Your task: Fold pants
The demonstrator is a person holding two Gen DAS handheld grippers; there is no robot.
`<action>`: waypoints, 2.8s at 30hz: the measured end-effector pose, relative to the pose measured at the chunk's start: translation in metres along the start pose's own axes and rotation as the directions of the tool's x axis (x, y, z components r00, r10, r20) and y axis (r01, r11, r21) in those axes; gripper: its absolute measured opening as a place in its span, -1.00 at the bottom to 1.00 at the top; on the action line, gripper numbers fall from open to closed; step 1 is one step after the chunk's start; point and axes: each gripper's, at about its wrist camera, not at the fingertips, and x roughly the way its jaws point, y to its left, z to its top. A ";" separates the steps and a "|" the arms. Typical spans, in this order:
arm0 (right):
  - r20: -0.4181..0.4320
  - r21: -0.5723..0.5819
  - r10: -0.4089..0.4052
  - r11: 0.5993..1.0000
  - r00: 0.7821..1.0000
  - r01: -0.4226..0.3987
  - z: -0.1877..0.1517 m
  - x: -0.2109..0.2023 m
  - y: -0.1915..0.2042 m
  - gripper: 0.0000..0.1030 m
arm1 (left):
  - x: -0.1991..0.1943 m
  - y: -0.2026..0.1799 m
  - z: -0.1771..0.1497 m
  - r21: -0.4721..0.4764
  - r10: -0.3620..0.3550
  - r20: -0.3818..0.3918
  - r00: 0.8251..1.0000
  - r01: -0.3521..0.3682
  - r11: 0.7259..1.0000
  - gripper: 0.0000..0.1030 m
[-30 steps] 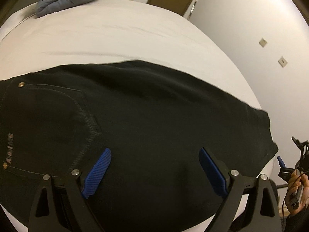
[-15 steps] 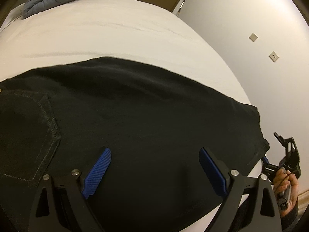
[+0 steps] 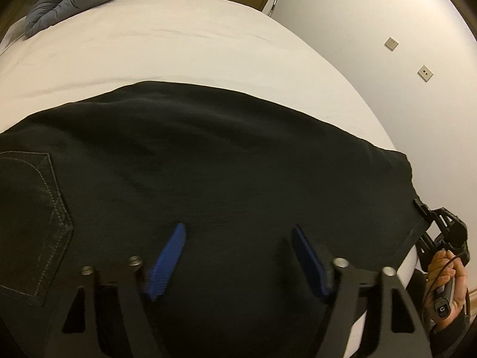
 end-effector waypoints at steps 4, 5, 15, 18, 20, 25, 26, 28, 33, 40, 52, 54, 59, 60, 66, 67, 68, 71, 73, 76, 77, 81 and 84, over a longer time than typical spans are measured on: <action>0.016 -0.042 -0.034 0.998 0.999 0.035 -0.001 0.004 0.004 -0.86 | -0.002 0.016 0.000 -0.058 -0.010 0.013 1.000 0.011 0.998 -0.23; 0.019 -0.059 -0.049 0.997 0.999 0.050 -0.002 0.005 0.006 -0.86 | -0.003 0.019 0.000 -0.063 -0.014 0.014 1.000 0.014 0.998 -0.29; 0.061 -0.289 -0.156 0.943 0.986 0.167 -0.031 0.001 0.060 -0.86 | -0.005 0.040 -0.001 -0.138 -0.072 0.018 0.997 0.074 0.988 -0.64; 0.041 -0.529 -0.182 0.831 0.983 0.176 -0.071 0.011 0.117 -0.86 | -0.006 0.044 -0.001 -0.159 -0.092 0.020 0.996 0.094 0.983 -0.63; -0.003 -0.721 -0.196 0.680 0.981 0.133 -0.121 0.027 0.159 -0.86 | -0.008 0.045 -0.001 -0.170 -0.110 0.024 0.994 0.112 0.979 -0.52; -0.034 -0.979 -0.387 0.200 0.921 0.048 -0.263 0.076 0.167 -0.86 | -0.018 0.039 -0.001 -0.177 -0.189 0.037 0.981 0.192 0.965 0.56; -0.015 -0.993 -0.449 0.111 0.894 0.039 -0.284 0.087 0.155 -0.86 | -0.021 0.036 -0.001 -0.171 -0.190 0.038 0.981 0.194 0.966 0.63; -0.011 -0.997 -0.484 0.069 0.875 0.026 -0.302 0.096 0.140 -0.86 | -0.023 0.036 -0.001 -0.178 -0.198 0.039 0.979 0.202 0.963 0.76; -0.011 -0.996 -0.461 0.086 0.887 0.033 -0.299 0.097 0.137 -0.86 | -0.021 0.037 0.000 -0.248 -0.264 0.034 0.964 0.264 0.932 0.79; 0.029 -0.998 -0.386 0.034 0.922 0.046 -0.301 0.069 0.142 -0.86 | -0.005 0.021 0.020 -0.316 -0.373 0.007 0.928 0.356 0.880 0.93; -0.005 -0.997 -0.329 -0.075 0.944 -0.031 -0.352 0.031 0.171 -0.86 | 0.012 0.011 0.047 -0.289 -0.371 -0.084 0.925 0.334 0.897 -0.75; -0.020 -0.996 -0.330 -0.079 0.944 -0.049 -0.363 0.032 0.178 -0.86 | 0.002 0.021 0.049 -0.282 -0.359 -0.075 0.930 0.326 0.902 -0.79; -0.072 -0.991 -0.346 -0.084 0.935 -0.108 -0.397 0.045 0.188 -0.86 | -0.019 0.042 0.058 -0.225 -0.303 -0.081 0.950 0.279 0.934 -0.82; -0.084 -0.989 -0.350 -0.084 0.933 -0.121 -0.404 0.047 0.189 -0.85 | -0.021 0.044 0.059 -0.211 -0.293 -0.085 0.952 0.270 0.939 -0.82; -0.126 -0.981 -0.362 -0.096 0.924 -0.171 -0.438 0.060 0.188 -0.83 | -0.027 0.063 0.069 -0.090 -0.238 -0.144 0.960 0.227 0.970 -0.82; -0.129 -0.979 -0.367 -0.099 0.921 -0.176 -0.441 0.062 0.186 -0.83 | -0.026 0.064 0.069 -0.070 -0.233 -0.158 0.960 0.224 0.972 -0.82; -0.129 -0.978 -0.370 -0.103 0.920 -0.179 -0.443 0.063 0.182 -0.83 | -0.024 0.064 0.070 -0.034 -0.224 -0.179 0.958 0.222 0.975 -0.82; -0.130 -0.975 -0.386 -0.115 0.913 -0.188 -0.451 0.065 0.175 -0.83 | -0.019 0.061 0.075 0.048 -0.196 -0.221 0.956 0.211 0.976 -0.81; -0.131 -0.974 -0.394 -0.118 0.910 -0.192 -0.454 0.065 0.171 -0.83 | -0.018 0.057 0.080 0.106 -0.180 -0.248 0.952 0.211 0.972 -0.81; -0.129 -0.973 -0.405 -0.122 0.905 -0.193 -0.459 0.065 0.168 -0.82 | -0.010 0.048 0.087 0.173 -0.157 -0.285 0.946 0.212 0.962 -0.81; -0.129 -0.973 -0.409 -0.124 0.904 -0.195 -0.461 0.066 0.167 -0.81 | -0.008 0.047 0.089 0.196 -0.153 -0.299 0.942 0.218 0.956 -0.81; -0.123 -0.971 -0.419 -0.135 0.900 -0.196 -0.461 0.059 0.172 -0.81 | -0.009 0.055 0.088 0.224 -0.141 -0.334 0.932 0.224 0.948 -0.69; -0.121 -0.969 -0.432 -0.142 0.893 -0.200 -0.464 0.063 0.168 -0.81 | -0.001 0.065 0.088 0.233 -0.123 -0.342 0.932 0.211 0.949 -0.54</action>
